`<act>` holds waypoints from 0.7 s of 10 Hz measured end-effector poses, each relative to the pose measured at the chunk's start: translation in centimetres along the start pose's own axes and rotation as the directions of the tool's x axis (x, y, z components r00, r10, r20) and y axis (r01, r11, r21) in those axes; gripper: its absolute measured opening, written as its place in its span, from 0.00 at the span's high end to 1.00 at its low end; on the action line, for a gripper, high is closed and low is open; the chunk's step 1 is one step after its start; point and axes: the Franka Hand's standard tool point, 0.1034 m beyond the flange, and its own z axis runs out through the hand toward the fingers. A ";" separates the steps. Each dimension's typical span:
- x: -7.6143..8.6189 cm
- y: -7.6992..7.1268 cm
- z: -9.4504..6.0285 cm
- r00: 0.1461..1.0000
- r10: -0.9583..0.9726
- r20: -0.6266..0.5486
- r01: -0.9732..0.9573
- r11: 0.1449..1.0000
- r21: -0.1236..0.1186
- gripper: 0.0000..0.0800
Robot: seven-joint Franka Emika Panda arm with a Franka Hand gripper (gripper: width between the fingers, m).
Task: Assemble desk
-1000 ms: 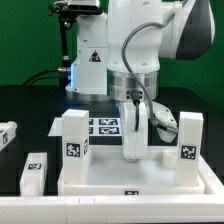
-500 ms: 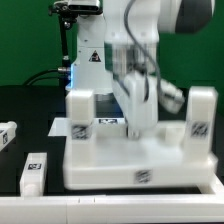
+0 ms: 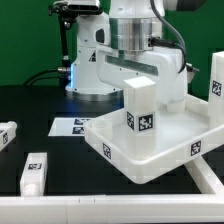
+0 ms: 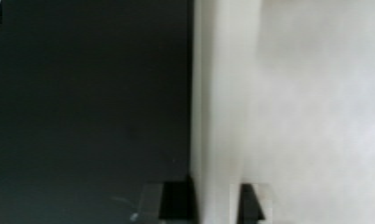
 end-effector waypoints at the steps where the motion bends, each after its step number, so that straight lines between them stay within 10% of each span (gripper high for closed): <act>1: 0.1 0.0 0.0 0.991 -0.134 -0.004 0.134 0.991 -0.005 0.93; 7: 1.2 0.1 0.0 0.580 -0.814 0.000 0.814 0.580 -0.034 0.93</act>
Offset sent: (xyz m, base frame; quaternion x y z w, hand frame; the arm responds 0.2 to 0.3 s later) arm 0.0246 -0.0020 0.0135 0.0135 0.0133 -0.4371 0.8992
